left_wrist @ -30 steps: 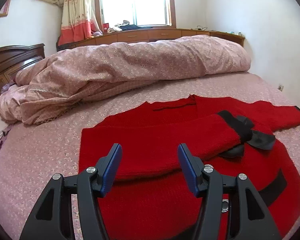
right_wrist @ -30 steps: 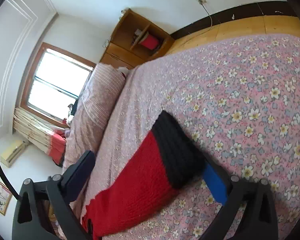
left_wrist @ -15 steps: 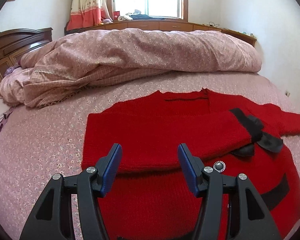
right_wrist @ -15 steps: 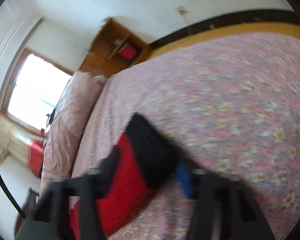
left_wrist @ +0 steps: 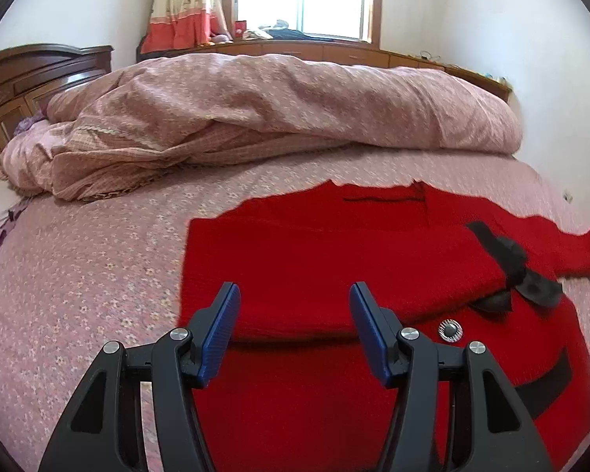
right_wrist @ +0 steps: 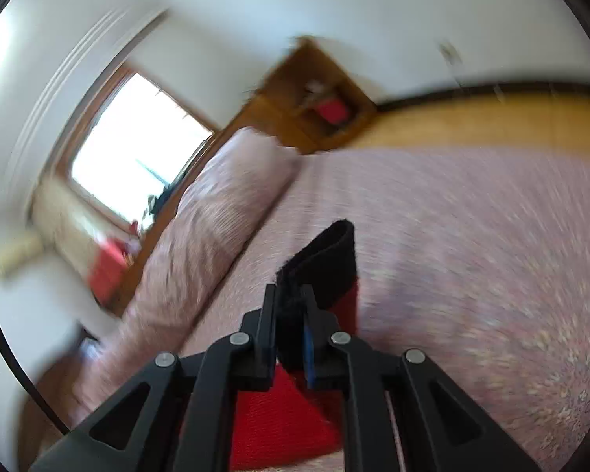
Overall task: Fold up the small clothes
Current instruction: 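Grasp the black cuff of the other sleeve with the right tool, then lay the held sleeve across the cardigan body with the right tool, release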
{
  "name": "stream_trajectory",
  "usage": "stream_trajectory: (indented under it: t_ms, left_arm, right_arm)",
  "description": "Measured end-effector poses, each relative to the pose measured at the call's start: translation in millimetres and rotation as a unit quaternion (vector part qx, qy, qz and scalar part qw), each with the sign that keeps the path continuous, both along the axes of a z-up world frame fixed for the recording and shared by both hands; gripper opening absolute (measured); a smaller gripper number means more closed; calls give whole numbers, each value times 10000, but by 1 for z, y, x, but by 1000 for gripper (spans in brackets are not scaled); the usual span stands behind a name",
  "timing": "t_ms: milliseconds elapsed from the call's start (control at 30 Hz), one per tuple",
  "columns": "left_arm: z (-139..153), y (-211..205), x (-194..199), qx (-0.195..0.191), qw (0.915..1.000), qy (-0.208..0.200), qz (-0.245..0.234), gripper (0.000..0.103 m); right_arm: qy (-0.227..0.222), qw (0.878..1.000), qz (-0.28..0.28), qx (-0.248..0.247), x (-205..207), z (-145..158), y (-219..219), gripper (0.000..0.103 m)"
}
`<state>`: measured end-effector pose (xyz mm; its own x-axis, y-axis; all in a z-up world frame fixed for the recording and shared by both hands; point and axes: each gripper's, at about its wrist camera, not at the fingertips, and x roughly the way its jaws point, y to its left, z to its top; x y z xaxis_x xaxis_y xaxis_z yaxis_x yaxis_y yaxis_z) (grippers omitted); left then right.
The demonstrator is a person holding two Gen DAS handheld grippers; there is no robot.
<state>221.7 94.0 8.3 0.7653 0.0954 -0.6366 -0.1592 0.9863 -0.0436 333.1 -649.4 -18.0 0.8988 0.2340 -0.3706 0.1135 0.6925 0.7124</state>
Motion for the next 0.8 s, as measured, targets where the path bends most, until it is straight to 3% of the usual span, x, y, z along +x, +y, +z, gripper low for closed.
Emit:
stream_trajectory:
  t_ms: [167,300,467,567,700,800]
  left_arm:
    - [12,27,-2,16,9995,-281,113,52]
    - [16,52,-9,213,9988,-351,254,52]
    - [24,86,-5,-557,9964,-465,440,52]
    - [19,99,-3,-655,9955,-354,581,52]
    - [20,106,-2,-665,9956,-301,591,52]
    - [25,107,-2,-691,9954,-366,557,52]
  right_arm:
    - [-376,9945,866,-444,15,53,108,10]
    - [-639,9785,1650,-1058,25,98,228,10]
    - [-1192,9466,2505,-1642,12,134,381,10]
    - [-1346,9366,2774,-1665,1,128,454,10]
    - [-984,9218,3307,-1764,-13,78,540,10]
    - [-689,9057,3591,-2143,-12,43,576,10]
